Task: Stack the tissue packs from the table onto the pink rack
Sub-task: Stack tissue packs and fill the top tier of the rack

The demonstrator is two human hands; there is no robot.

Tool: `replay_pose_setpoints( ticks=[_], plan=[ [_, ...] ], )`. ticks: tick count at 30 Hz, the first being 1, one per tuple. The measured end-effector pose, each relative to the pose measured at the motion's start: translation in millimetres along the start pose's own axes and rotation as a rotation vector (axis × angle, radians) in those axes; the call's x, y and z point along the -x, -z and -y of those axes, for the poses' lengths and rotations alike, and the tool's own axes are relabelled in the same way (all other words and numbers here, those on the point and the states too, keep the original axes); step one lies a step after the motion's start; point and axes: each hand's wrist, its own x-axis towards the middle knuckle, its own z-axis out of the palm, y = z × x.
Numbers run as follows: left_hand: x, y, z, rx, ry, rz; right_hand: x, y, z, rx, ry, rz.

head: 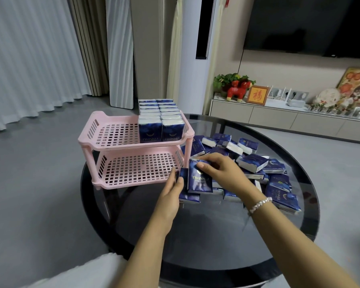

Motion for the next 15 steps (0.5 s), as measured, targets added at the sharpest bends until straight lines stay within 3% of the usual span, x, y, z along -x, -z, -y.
replay_pose_setpoints(
  ticks=[4,10,12,15],
  plan=[
    [4,0,-2,0.028,-0.042,0.033,4,-13,3,0.048,0.049,-0.068],
    [15,5,-18,-0.001,-0.124,0.044,10,-21,18,0.000,0.094,-0.044],
    [17,12,-26,-0.017,-0.158,0.011,9,-22,22,-0.059,0.047,0.012],
    [23,25,-43,-0.009,-0.203,-0.031,9,-18,35,-0.303,-0.049,0.237]
  ],
)
